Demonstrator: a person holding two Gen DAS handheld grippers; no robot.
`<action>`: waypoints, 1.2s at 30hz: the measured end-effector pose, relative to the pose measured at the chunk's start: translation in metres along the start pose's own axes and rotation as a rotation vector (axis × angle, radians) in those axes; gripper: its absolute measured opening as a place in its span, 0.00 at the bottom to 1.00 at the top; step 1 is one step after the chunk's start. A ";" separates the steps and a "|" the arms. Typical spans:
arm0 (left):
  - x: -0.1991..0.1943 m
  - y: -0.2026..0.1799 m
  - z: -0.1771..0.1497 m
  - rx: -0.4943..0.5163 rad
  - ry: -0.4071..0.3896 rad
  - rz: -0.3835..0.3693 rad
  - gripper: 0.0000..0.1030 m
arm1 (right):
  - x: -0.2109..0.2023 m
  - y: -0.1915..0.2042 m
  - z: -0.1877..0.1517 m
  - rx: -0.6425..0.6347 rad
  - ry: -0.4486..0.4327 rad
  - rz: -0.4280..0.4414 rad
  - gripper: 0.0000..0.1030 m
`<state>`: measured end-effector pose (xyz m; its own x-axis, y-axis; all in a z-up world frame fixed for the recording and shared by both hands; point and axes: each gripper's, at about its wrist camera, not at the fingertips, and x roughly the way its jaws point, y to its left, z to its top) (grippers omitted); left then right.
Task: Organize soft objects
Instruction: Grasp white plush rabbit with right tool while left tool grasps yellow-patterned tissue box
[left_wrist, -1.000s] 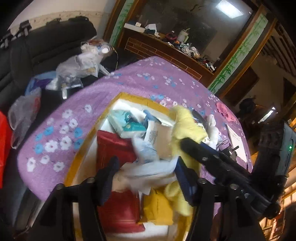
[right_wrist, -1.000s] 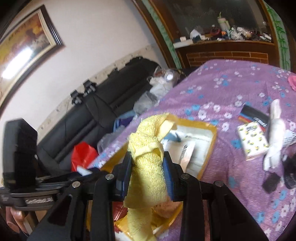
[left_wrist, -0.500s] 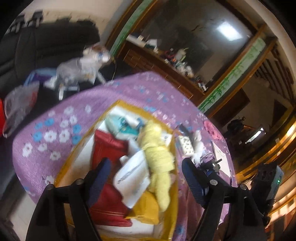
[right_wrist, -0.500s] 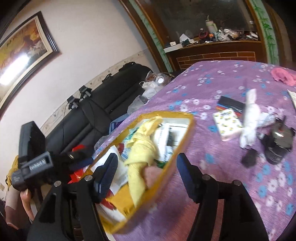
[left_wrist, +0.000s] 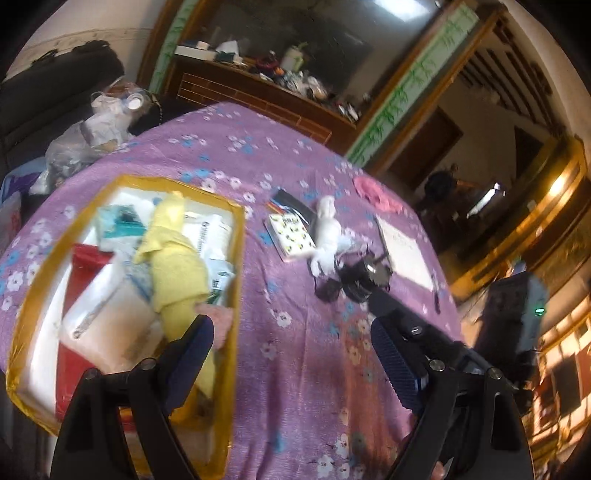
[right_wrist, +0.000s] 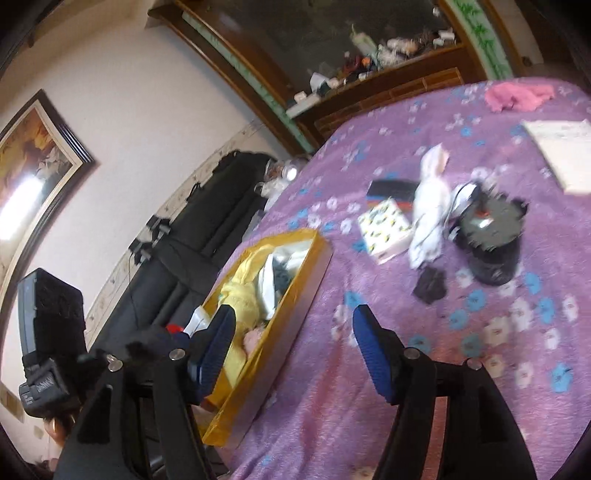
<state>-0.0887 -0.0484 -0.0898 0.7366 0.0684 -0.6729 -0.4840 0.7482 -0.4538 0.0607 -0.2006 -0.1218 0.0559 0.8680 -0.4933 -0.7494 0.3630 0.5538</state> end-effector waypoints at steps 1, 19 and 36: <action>0.001 -0.003 -0.001 0.006 0.005 0.011 0.87 | -0.004 -0.001 0.002 -0.017 -0.014 -0.013 0.64; 0.024 -0.022 0.011 0.038 0.038 0.018 0.87 | 0.006 -0.070 0.089 0.177 0.078 -0.094 0.75; 0.012 0.013 0.034 -0.018 -0.038 0.014 0.87 | 0.164 -0.081 0.130 0.124 0.434 -0.622 0.44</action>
<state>-0.0700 -0.0161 -0.0841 0.7468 0.1037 -0.6569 -0.5025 0.7351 -0.4552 0.2165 -0.0439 -0.1607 0.1599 0.2902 -0.9435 -0.5836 0.7987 0.1467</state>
